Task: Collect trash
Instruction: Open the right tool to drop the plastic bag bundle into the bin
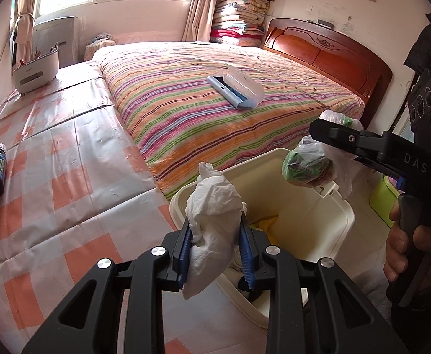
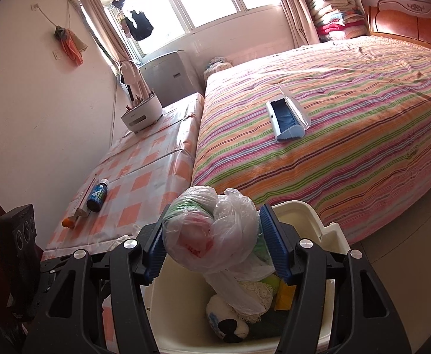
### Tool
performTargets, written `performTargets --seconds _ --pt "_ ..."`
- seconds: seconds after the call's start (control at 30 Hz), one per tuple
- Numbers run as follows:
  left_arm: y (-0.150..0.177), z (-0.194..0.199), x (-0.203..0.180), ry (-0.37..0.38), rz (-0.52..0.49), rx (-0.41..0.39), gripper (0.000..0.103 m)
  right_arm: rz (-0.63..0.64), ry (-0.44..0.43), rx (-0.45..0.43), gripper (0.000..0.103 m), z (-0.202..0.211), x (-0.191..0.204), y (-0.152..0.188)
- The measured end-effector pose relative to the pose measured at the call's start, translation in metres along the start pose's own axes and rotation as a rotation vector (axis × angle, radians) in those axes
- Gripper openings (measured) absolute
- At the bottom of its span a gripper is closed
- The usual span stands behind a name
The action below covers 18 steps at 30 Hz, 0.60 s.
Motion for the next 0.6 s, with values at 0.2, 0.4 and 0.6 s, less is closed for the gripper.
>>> performTargets --seconds 0.2,0.4,0.6 --pt "0.000 -0.002 -0.005 0.024 0.005 0.009 0.028 -0.019 0.012 -0.011 0.061 0.007 -0.006 0.005" --pt "0.000 -0.007 -0.016 0.037 -0.002 0.016 0.028 -0.061 0.006 -0.046 0.062 0.018 -0.016 0.007" --pt "0.002 -0.010 -0.023 0.038 -0.018 0.021 0.028 -0.098 0.001 -0.078 0.062 0.027 -0.025 0.007"
Point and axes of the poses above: each gripper's, at about its wrist camera, not at the fingertips, and z roughly against the way its jaws point, x to its left, y to its underside, the point moved 4 cm from there along -z, roughly the way its jaws point, and after that the axes turned 9 degrees about -y, right-handed, at the moved point
